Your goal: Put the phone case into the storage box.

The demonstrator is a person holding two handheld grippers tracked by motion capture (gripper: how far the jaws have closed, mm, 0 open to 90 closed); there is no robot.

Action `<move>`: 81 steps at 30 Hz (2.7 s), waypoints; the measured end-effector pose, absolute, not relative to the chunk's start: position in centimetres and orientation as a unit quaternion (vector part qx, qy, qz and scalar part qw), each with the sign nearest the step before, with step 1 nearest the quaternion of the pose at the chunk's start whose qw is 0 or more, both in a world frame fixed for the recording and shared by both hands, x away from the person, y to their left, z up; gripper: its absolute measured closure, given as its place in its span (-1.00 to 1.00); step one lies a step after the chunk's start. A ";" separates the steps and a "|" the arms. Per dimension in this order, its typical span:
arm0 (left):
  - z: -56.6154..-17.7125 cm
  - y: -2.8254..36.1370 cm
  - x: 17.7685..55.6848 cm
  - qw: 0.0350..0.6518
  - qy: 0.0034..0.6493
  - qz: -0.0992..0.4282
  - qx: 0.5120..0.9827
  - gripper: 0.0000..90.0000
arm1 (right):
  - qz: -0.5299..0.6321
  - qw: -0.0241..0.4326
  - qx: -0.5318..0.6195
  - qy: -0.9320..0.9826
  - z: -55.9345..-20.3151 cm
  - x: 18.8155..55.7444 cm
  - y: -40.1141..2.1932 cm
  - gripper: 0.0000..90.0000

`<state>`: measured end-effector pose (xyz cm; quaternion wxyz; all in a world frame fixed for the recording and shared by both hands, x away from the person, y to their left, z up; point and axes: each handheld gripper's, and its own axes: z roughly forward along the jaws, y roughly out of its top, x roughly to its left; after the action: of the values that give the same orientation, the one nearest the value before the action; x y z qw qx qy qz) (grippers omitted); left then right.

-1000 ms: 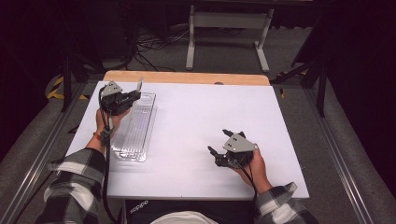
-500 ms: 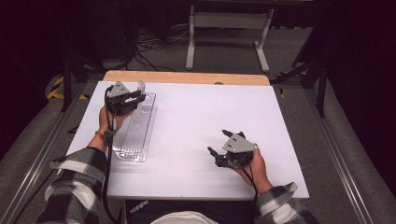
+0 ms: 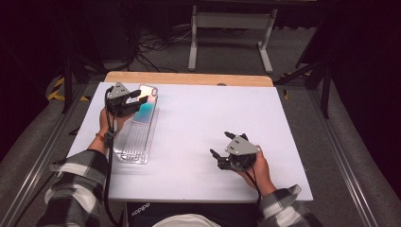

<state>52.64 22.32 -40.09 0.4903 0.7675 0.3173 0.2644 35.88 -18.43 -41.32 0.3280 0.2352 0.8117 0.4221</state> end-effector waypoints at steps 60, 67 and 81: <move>-40.2 25.0 50.3 0.512 0.315 0.269 0.752 -0.21 | 0.429 0.333 0.230 0.807 -41.1 35.7 -18.3 -0.44; -40.3 25.0 49.5 0.517 0.309 0.275 0.749 -0.25 | 0.430 0.334 0.232 0.806 -41.0 35.7 -18.3 -0.45; -40.1 25.8 48.0 0.529 0.316 0.289 0.733 -0.52 | 0.429 0.332 0.228 0.808 -41.1 35.6 -18.2 -0.46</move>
<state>47.97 25.81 -40.12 0.5287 0.7329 0.3163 0.2887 35.63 -18.15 -41.07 0.3324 0.2281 0.8081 0.4294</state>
